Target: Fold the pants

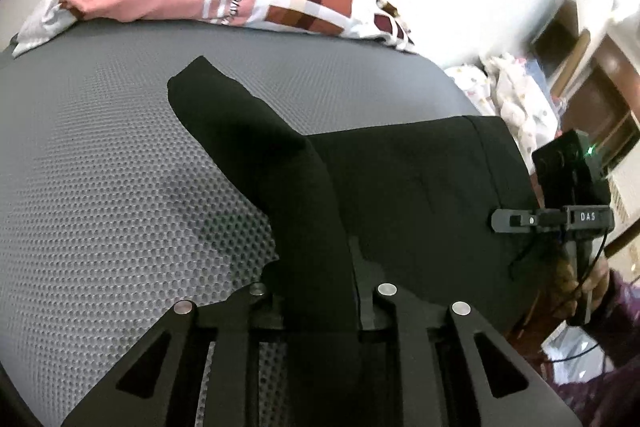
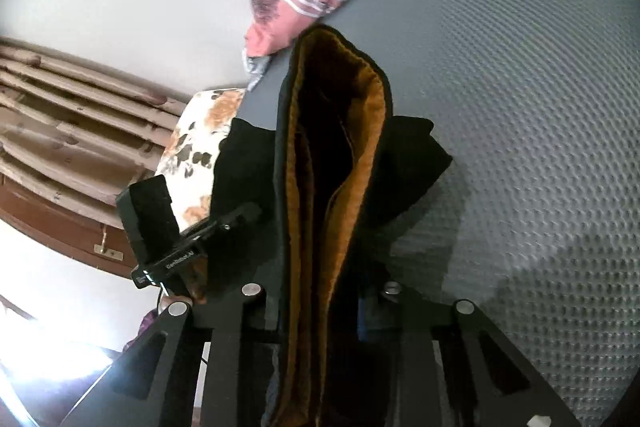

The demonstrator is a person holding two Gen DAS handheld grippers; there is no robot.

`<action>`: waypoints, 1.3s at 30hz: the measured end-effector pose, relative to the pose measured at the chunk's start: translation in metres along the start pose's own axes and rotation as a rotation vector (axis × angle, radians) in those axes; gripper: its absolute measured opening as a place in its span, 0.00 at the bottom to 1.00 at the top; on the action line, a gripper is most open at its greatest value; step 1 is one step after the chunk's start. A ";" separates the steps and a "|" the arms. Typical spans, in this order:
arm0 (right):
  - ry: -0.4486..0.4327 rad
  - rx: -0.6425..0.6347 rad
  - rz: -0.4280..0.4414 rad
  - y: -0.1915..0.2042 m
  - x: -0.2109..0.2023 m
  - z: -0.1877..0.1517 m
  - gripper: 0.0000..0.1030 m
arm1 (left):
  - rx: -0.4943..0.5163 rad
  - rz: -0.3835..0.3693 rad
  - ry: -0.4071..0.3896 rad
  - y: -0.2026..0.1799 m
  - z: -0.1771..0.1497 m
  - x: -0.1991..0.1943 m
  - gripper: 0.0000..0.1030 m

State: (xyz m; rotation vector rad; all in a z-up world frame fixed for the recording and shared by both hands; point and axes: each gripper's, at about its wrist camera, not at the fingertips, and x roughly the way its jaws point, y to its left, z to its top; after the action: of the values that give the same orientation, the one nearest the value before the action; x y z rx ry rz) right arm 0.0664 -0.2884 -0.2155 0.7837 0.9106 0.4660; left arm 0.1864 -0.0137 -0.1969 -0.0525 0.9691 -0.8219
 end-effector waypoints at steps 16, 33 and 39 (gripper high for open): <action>0.002 -0.015 0.136 0.055 0.059 0.044 0.21 | -0.058 0.180 -0.168 0.057 0.026 -0.071 0.19; 0.036 -0.068 0.167 0.099 0.136 0.112 0.21 | -0.061 0.295 -0.254 0.125 0.066 -0.095 0.19; 0.052 -0.102 0.166 0.115 0.162 0.137 0.21 | -0.068 0.321 -0.267 0.154 0.079 -0.096 0.19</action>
State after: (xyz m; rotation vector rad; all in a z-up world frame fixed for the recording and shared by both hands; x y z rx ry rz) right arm 0.2656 -0.1631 -0.1607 0.7596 0.8660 0.6759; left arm 0.3088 0.1314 -0.1417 -0.0616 0.7286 -0.4722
